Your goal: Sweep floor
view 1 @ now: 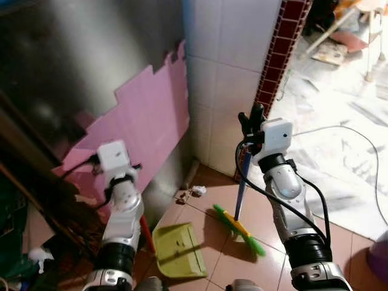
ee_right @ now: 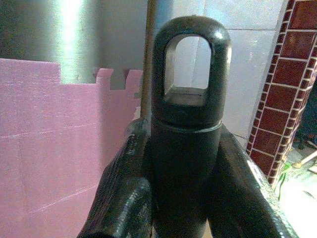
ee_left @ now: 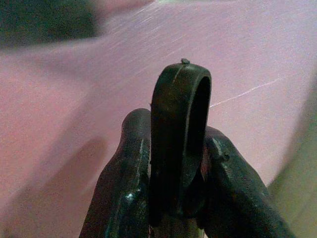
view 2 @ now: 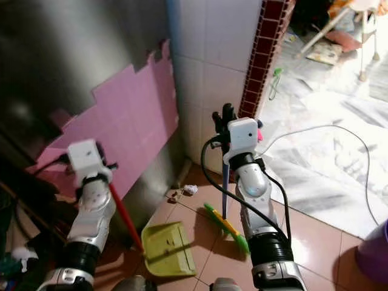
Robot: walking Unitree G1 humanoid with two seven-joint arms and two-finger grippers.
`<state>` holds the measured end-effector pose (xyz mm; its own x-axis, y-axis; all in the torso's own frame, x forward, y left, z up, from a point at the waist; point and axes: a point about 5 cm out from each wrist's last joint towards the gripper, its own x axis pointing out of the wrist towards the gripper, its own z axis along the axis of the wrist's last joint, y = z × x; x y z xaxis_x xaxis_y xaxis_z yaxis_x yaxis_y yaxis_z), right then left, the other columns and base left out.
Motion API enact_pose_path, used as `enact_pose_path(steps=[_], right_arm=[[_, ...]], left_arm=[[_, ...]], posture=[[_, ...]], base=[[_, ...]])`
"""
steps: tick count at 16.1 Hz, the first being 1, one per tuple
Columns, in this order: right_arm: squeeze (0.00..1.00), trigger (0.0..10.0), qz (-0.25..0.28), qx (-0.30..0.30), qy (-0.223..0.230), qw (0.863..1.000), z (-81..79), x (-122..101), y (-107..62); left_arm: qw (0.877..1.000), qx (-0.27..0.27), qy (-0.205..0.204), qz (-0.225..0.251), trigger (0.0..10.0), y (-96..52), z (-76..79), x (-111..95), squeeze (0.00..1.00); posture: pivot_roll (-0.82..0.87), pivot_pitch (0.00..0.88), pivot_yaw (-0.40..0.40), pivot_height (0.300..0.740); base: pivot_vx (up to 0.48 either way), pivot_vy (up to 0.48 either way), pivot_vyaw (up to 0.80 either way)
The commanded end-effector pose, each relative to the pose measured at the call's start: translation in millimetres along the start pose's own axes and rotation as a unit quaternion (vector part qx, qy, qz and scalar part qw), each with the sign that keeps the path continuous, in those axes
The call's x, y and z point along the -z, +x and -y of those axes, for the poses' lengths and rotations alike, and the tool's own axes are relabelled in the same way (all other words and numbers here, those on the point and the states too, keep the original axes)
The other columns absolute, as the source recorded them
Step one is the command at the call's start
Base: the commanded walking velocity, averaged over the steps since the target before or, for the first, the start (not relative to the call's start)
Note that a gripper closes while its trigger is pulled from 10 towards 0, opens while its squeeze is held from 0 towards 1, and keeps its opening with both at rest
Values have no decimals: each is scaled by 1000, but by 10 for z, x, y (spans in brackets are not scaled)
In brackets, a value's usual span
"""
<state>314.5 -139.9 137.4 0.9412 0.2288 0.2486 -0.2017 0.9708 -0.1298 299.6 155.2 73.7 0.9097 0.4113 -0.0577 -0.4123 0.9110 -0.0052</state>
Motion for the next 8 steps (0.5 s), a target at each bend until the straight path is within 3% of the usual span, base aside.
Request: enact_pose_path(steps=[1,4,8], right_arm=[[0,10000,23,-6,10,1000,4,-127,68],[0,10000,31,-40,1,999,2,-152,103],[0,10000,31,-39,7,999,48,-210,155]], left_arm=[[1000,-3,-1,1,10000,-4,28,-24,0],[999,17,22,26,10000,-51,125,-77,0],[999,47,5,19,10000,-84,191,-80,0]], posture=[[-102,0,30,740],[-93,0,31,740],[-105,0,34,740]], base=[[0,0,0],[0,0,0],[0,0,0]])
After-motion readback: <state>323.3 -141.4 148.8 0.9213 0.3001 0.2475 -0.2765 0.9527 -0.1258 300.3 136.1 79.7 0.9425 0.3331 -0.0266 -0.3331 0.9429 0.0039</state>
